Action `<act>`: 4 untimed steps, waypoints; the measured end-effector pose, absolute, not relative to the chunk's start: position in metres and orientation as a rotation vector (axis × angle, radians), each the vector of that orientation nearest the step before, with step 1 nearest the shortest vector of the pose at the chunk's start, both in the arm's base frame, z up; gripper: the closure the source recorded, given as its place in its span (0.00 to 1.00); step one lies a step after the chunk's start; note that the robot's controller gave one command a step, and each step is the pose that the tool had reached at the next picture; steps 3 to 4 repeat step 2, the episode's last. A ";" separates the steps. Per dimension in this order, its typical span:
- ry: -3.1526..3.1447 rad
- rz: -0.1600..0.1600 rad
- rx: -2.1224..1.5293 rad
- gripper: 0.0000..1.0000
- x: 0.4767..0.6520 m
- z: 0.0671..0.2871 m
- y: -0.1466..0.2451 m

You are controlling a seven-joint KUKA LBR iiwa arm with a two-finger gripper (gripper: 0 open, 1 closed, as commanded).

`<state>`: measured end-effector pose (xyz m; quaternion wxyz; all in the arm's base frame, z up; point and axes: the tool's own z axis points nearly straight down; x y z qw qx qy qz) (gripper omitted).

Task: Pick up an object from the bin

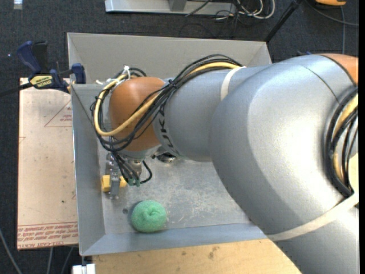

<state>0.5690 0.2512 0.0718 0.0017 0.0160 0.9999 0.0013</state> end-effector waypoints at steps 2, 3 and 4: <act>3.149 -0.004 0.051 1.00 0.566 0.095 0.250; 3.149 -0.004 0.051 1.00 0.566 0.095 0.250; 3.149 -0.004 0.051 1.00 0.566 0.095 0.250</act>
Offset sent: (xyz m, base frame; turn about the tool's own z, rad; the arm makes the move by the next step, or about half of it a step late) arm -0.0001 -0.0001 0.0705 0.0000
